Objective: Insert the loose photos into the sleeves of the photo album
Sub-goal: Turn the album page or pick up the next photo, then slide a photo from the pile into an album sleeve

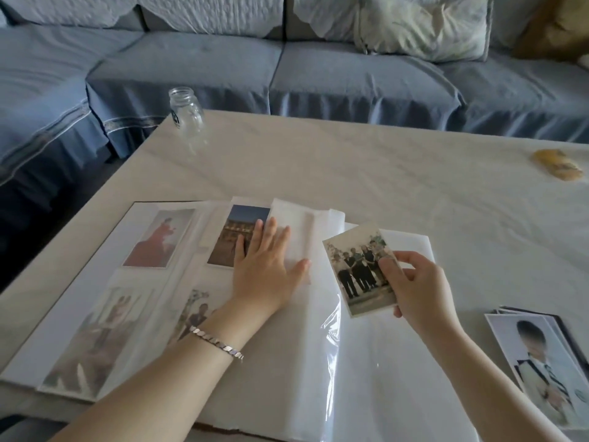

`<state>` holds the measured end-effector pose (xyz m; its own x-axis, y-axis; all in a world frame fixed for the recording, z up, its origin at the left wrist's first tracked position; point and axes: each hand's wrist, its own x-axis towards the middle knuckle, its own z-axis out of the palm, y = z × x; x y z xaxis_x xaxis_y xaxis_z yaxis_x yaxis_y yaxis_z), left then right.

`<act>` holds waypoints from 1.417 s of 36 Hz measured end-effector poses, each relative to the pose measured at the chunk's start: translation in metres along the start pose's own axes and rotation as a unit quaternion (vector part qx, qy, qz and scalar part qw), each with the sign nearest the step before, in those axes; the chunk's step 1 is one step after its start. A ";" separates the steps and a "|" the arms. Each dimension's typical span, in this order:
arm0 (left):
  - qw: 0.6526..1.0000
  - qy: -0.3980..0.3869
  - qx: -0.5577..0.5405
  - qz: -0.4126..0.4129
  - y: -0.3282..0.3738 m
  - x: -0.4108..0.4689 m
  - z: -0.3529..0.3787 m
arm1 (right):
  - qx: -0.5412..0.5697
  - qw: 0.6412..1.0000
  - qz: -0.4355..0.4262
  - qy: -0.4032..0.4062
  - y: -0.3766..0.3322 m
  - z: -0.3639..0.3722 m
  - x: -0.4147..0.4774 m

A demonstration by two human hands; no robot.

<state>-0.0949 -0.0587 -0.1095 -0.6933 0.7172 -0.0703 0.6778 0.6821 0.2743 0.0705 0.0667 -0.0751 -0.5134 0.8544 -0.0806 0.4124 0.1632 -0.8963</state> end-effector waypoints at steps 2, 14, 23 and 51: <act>1.000 0.001 -0.009 0.001 -0.001 0.001 0.000 | -0.018 1.000 -0.008 0.004 -0.003 0.003 0.003; 0.997 0.040 -0.066 0.001 -0.001 -0.004 0.001 | -0.136 0.990 -0.033 0.009 -0.003 -0.001 0.004; 0.997 0.042 -0.065 -0.003 0.000 -0.006 0.000 | -0.151 0.988 -0.036 -0.022 -0.012 0.004 0.007; 0.997 0.034 -0.068 -0.004 0.000 -0.009 -0.003 | -0.287 0.953 -0.093 -0.008 -0.056 -0.003 0.017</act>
<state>-0.0894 -0.0653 -0.1059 -0.7172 0.6968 -0.0097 0.6352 0.6594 0.4021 0.0406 0.0736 -0.0254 -0.6270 0.7776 0.0462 0.6547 0.5582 -0.5098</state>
